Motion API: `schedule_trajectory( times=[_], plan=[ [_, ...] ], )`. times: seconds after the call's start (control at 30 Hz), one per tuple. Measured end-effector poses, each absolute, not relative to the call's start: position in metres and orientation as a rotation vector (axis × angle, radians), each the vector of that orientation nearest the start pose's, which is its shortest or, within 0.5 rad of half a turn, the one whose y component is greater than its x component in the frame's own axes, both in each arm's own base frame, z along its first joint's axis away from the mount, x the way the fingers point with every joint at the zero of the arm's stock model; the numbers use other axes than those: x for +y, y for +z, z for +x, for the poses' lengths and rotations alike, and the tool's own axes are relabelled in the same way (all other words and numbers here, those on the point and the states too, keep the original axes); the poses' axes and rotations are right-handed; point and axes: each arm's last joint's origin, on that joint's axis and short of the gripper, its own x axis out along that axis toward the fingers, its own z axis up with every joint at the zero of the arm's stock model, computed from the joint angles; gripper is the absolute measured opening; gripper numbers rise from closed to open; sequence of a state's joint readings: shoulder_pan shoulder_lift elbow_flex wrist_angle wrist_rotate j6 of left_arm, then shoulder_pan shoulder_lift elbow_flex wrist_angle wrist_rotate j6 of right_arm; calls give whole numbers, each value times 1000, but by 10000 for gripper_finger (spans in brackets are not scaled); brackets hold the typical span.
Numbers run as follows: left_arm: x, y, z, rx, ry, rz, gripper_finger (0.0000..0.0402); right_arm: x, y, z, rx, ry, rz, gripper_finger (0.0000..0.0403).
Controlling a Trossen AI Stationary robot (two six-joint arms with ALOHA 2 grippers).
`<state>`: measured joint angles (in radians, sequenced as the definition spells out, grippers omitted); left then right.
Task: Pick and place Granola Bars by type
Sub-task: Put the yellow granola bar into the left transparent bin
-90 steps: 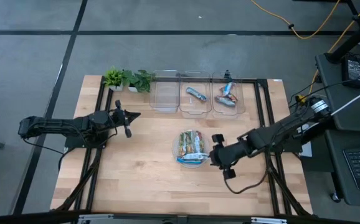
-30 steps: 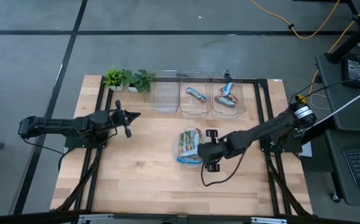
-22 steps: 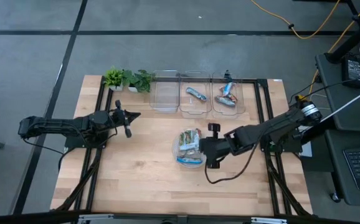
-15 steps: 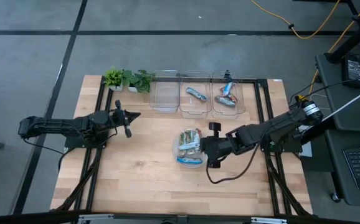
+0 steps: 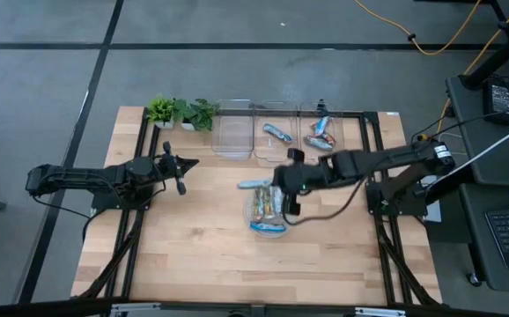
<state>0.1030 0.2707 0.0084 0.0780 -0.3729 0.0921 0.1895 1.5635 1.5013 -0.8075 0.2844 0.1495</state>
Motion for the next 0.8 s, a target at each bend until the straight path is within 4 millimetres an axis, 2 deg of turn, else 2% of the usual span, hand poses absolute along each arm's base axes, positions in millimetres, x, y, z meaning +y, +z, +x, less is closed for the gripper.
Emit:
schedule_trajectory(
  times=[0.23,0.43,0.53,0.67,0.8],
  plan=[
    [22,151,109,207,466,115,4,9,379,331,856,-236,-50,2],
    [22,151,109,206,466,115,4,-32,406,347,865,-314,-33,2],
    [22,151,109,208,466,115,4,-45,416,357,838,-306,-19,2],
    [22,151,109,206,466,115,4,-57,420,368,819,-307,-21,4],
    [22,151,109,207,466,115,4,-67,412,379,834,-313,-24,6]
  ],
)
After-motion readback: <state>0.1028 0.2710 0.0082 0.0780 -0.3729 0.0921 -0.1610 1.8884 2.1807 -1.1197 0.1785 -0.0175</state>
